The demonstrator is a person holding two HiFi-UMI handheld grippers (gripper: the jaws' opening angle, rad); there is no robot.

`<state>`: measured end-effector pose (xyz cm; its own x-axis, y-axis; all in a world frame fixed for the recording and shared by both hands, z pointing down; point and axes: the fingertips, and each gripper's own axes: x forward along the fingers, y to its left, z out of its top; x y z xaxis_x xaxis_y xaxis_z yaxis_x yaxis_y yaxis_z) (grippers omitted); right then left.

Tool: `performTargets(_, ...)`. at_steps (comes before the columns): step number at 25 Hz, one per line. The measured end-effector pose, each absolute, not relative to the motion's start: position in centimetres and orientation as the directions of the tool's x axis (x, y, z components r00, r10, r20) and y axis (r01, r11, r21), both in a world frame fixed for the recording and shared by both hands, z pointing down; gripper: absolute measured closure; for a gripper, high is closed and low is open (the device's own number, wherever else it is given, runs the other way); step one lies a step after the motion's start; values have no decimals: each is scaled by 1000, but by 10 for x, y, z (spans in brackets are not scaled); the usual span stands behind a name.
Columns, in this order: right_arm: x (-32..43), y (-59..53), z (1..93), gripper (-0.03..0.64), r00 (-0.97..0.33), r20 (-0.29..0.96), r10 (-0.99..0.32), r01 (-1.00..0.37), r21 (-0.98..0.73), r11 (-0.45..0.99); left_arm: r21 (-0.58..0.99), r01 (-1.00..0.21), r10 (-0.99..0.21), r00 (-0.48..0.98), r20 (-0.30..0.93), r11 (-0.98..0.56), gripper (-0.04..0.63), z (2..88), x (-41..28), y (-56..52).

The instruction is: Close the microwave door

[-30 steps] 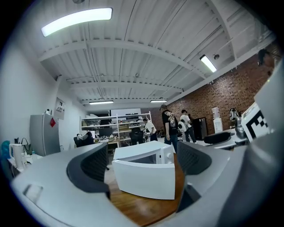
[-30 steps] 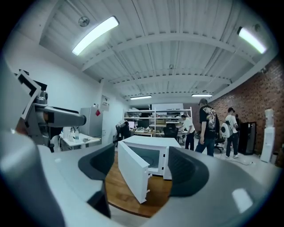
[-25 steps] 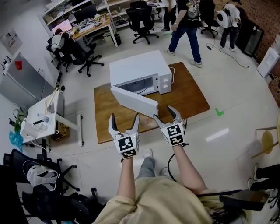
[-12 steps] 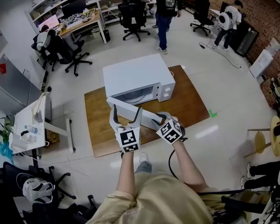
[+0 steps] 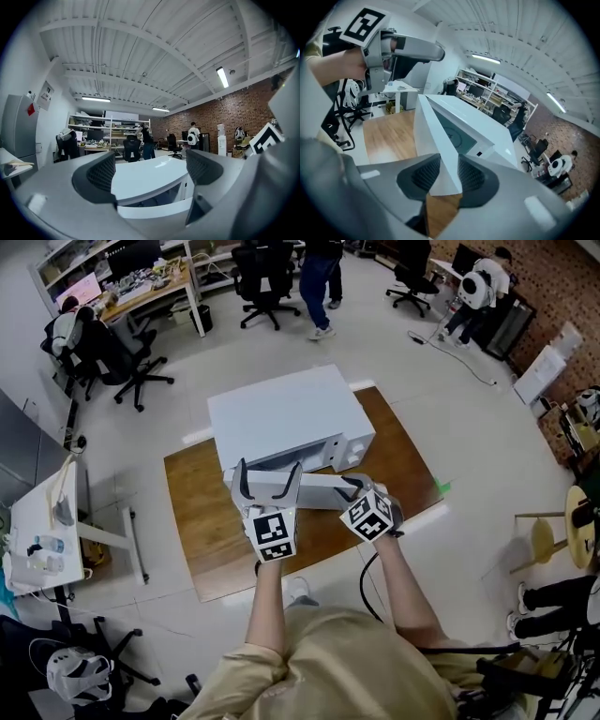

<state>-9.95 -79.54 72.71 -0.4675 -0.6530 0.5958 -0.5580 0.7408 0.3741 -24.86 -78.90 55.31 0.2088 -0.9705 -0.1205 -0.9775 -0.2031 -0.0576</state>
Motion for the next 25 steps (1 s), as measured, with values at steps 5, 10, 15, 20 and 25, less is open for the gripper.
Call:
performTargets(5,-117,-828,733,531,-378,584,-719,-618,419,665,-47,-969,-961,246,-127,-242,121,548,-278,-809)
performTargets(10,-107,-835,725,540,-361,557,-748,-633,442,635,-80,-962,-956,269,-114,-261,123,536,-261,-814)
performTargets(15,-86,-855,718,540,-374,549,-748,-632,439,638,-107,-970,-967,229,-108,-218,123,526,-246,-824)
performTargets(20,-68,-870,721,543,-374,572,-730,-590,461,663,-118,-979,-976,182,-121,-168,123,515,-224,-828)
performTargets(25,-53,-876,717,531,-387,620,-682,-547,441,711,-137,-980,-981,162,-110,-146,123,517,-206,-843)
